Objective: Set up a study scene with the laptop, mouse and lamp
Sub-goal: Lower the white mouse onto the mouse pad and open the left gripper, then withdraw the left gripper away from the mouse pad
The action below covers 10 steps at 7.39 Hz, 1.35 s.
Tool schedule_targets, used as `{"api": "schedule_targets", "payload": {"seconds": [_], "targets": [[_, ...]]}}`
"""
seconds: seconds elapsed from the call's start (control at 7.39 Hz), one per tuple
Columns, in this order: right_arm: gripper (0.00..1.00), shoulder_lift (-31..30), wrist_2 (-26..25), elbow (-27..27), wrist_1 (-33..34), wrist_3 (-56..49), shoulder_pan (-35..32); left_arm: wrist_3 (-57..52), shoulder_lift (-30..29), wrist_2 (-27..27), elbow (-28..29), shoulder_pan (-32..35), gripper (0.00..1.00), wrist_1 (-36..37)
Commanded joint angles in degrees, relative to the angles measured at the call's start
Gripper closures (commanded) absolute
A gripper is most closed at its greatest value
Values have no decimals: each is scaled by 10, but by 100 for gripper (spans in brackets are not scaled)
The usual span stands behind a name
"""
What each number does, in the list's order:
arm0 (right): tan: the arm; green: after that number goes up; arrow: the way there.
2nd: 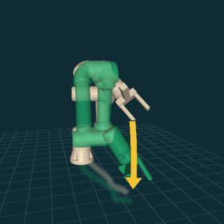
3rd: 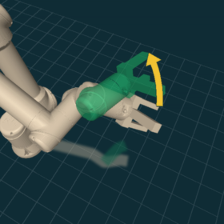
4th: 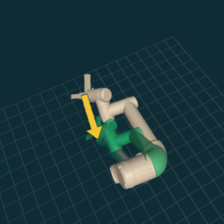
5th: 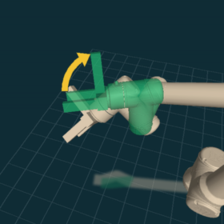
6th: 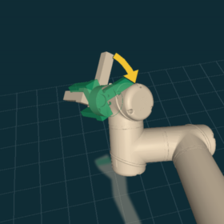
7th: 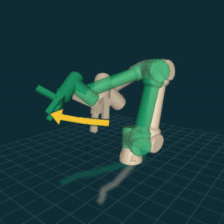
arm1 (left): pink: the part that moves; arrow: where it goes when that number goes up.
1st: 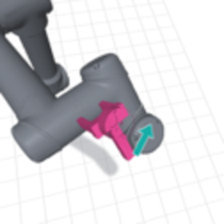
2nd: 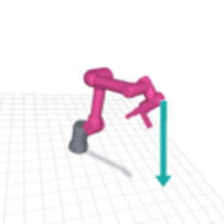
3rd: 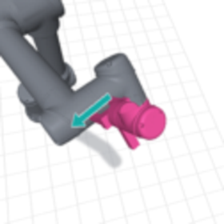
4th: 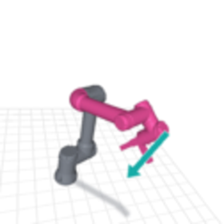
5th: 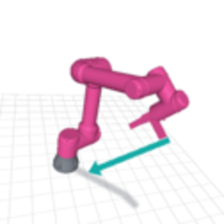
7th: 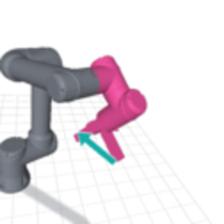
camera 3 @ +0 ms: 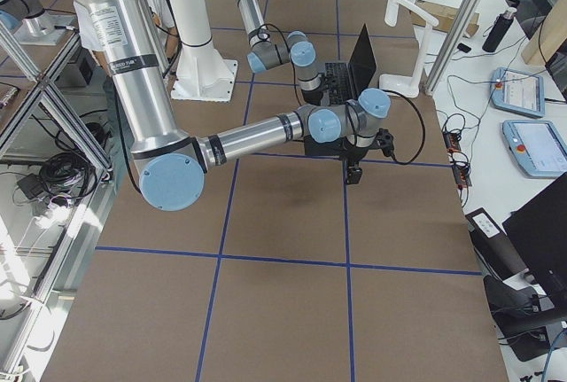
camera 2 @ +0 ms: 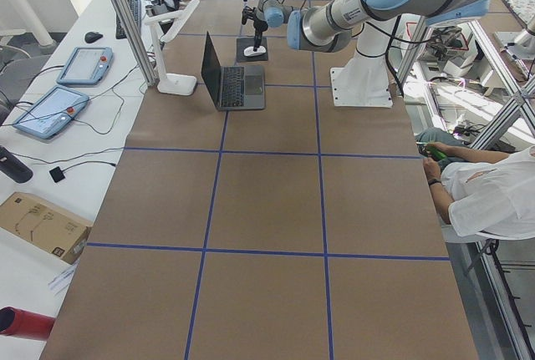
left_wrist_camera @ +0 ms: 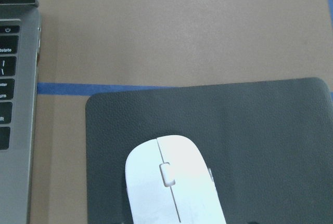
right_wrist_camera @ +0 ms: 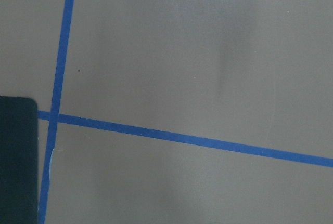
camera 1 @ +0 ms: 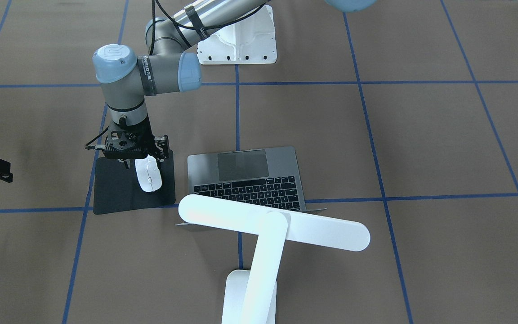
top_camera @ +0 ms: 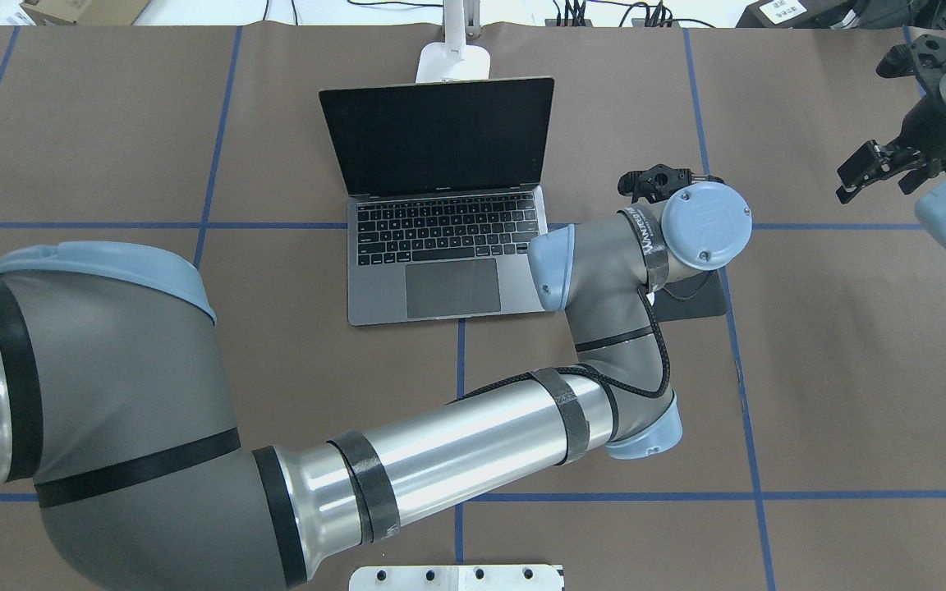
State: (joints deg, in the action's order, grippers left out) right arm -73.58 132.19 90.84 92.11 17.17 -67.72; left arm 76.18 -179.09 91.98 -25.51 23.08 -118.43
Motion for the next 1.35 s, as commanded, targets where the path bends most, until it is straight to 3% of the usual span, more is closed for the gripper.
{"api": "schedule_targets", "payload": {"seconds": [0.0, 0.14, 0.27, 0.54, 0.81, 1.22], "targets": [[1, 6, -1, -4, 0, -1, 0, -16, 26, 75, -98, 38, 16, 92], [1, 14, -1, -13, 0, -1, 0, -46, 79, 112, -225, 56, 16, 198], [1, 14, -1, -15, 0, -2, 0, -67, 159, 141, -350, 71, 16, 242], [1, 17, -1, -18, 0, -1, 0, -158, 279, 207, -504, 136, 16, 326], [1, 20, -1, -17, 0, 1, 0, -270, 497, 230, -725, 190, 16, 340], [1, 19, -3, -9, -2, -4, -2, -482, 697, 337, -833, 340, 12, 334]]}}
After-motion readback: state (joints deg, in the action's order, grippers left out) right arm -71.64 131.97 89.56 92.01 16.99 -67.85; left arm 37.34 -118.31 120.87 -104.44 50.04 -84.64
